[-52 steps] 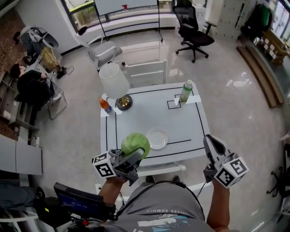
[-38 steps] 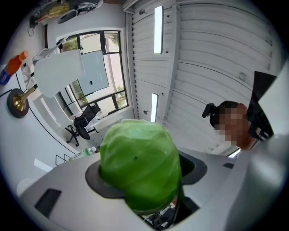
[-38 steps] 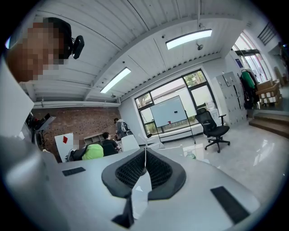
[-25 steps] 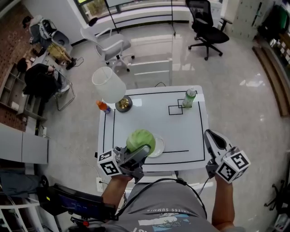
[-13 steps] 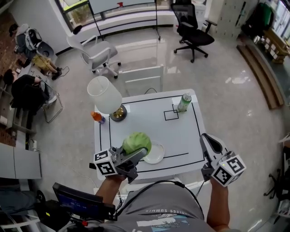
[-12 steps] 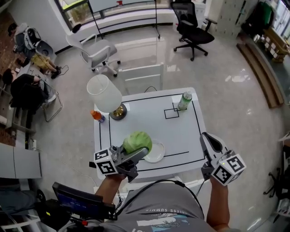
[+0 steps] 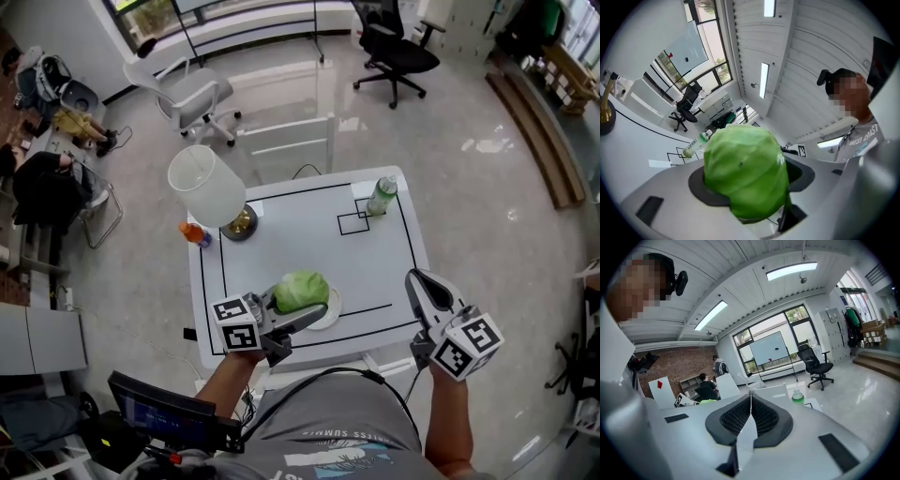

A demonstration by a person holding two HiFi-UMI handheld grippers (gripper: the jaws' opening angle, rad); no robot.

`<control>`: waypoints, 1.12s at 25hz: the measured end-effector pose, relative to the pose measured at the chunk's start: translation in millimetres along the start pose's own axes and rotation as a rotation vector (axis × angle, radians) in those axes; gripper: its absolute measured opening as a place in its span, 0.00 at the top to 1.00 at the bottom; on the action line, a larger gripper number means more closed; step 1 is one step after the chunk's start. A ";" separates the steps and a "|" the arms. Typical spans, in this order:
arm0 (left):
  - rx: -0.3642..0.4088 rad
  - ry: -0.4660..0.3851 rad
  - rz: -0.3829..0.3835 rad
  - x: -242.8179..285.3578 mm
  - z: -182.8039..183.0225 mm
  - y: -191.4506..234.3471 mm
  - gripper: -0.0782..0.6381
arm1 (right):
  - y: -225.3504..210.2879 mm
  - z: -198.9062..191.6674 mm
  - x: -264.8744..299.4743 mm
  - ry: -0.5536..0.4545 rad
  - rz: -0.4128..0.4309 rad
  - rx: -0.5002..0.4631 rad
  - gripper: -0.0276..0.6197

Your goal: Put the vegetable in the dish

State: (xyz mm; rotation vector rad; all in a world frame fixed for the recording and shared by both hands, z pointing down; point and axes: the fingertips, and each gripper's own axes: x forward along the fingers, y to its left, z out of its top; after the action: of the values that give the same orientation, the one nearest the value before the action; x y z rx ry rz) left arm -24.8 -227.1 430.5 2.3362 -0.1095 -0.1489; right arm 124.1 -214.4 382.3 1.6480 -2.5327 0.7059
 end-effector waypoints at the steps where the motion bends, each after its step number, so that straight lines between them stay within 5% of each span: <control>1: 0.004 0.022 0.002 3.3 -3.7 3.7 0.47 | -3.1 -2.1 -0.7 0.003 -0.007 0.007 0.95; 6: -0.002 0.122 -0.003 25.0 -32.3 28.9 0.47 | -20.8 -18.2 -4.0 0.019 -0.036 0.048 0.94; 17: -0.145 0.276 0.044 50.0 -106.9 95.1 0.47 | -45.1 -40.1 -1.3 0.055 -0.059 0.093 0.95; 28: -0.332 0.240 0.093 50.9 -135.9 141.9 0.47 | -56.3 -63.7 12.0 0.110 -0.039 0.129 0.94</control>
State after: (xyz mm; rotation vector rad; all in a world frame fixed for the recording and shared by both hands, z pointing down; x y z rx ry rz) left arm 40.0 -235.7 622.7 1.9961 -0.0682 0.1494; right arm 154.8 -218.4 462.4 1.6406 -2.4192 0.9466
